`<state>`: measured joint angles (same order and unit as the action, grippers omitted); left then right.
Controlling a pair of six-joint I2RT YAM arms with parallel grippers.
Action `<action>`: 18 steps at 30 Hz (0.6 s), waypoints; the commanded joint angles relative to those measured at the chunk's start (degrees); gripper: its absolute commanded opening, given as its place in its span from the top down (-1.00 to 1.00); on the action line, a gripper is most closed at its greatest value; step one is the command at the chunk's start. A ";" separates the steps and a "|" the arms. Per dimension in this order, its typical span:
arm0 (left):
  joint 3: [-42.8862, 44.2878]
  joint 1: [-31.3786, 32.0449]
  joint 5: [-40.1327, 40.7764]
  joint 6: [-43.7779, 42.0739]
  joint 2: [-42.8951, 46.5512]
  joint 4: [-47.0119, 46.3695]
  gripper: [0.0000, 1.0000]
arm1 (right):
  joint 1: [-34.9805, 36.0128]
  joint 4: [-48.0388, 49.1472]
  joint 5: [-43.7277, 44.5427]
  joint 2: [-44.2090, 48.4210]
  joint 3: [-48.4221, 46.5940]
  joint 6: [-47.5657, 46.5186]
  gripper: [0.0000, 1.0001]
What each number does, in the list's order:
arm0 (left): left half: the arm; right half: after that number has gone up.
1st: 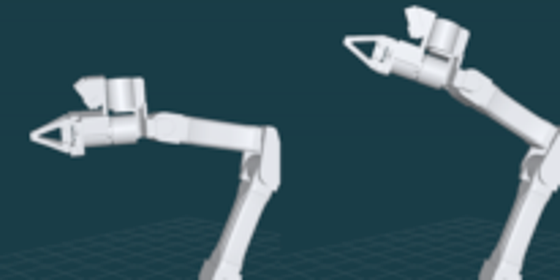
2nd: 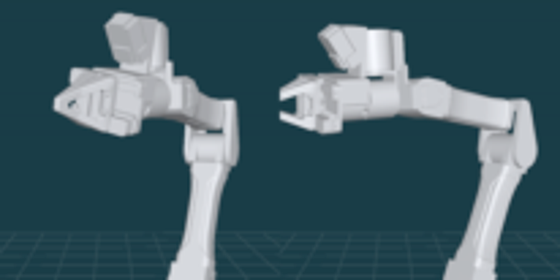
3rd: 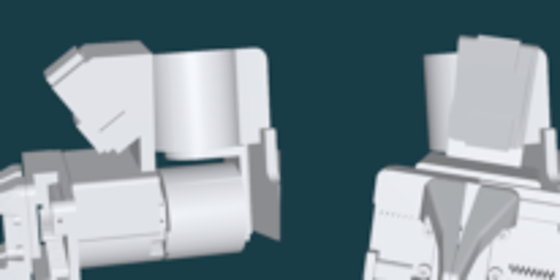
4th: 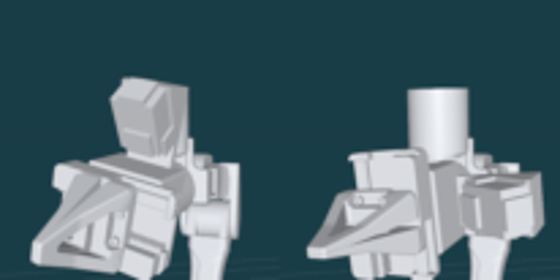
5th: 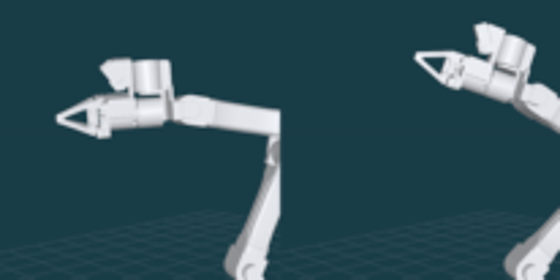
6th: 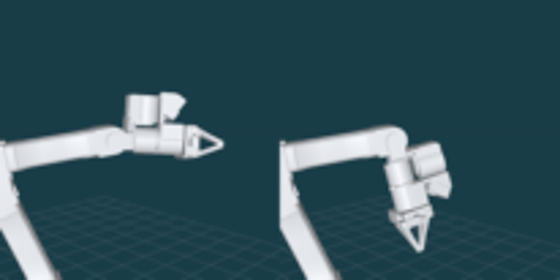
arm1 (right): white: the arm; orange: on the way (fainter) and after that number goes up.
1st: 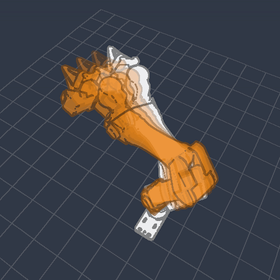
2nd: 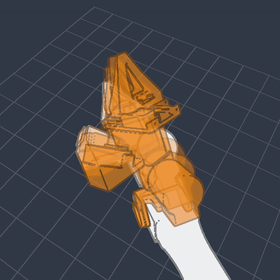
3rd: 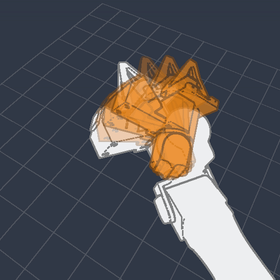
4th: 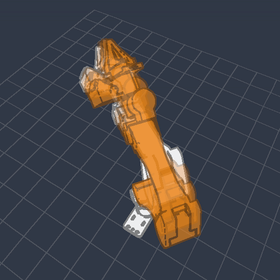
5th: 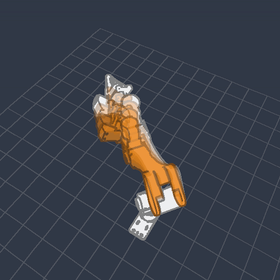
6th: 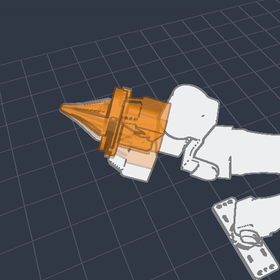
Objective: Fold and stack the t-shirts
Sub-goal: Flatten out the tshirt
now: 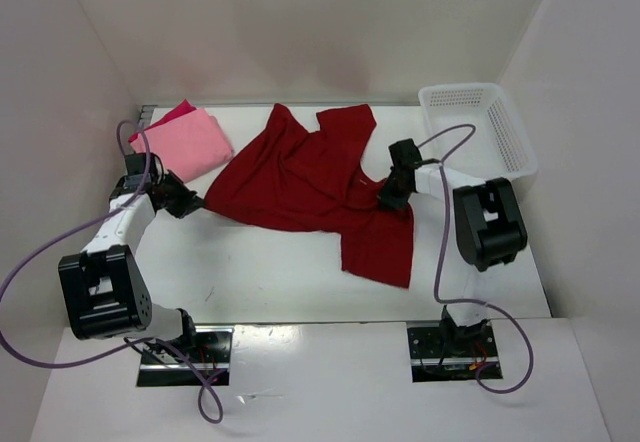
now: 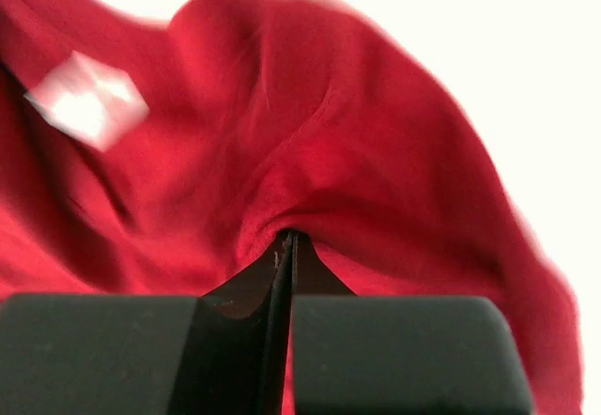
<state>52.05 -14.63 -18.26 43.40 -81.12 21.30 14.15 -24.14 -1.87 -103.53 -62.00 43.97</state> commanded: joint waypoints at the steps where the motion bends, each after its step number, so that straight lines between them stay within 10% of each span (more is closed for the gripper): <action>1: -1.51 0.22 2.96 -1.56 3.69 0.85 1.00 | -0.18 5.78 -0.14 -9.55 -10.92 -1.78 1.00; 7: -1.51 -0.40 7.97 -2.18 5.53 1.46 1.00 | -0.97 2.17 -2.27 -4.17 -18.88 -3.27 0.76; 11: -2.75 -1.54 6.23 -0.33 4.75 -2.05 1.00 | -0.97 4.98 -3.05 16.88 0.61 0.49 0.10; 18: -5.98 -1.54 3.41 -2.70 7.73 1.10 0.95 | -7.81 -1.16 -2.80 43.38 25.51 7.98 0.08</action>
<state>48.56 -15.73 -13.37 42.11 -76.64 21.19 10.15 -20.88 -5.85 -64.45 -42.37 48.47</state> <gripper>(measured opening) 0.021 0.460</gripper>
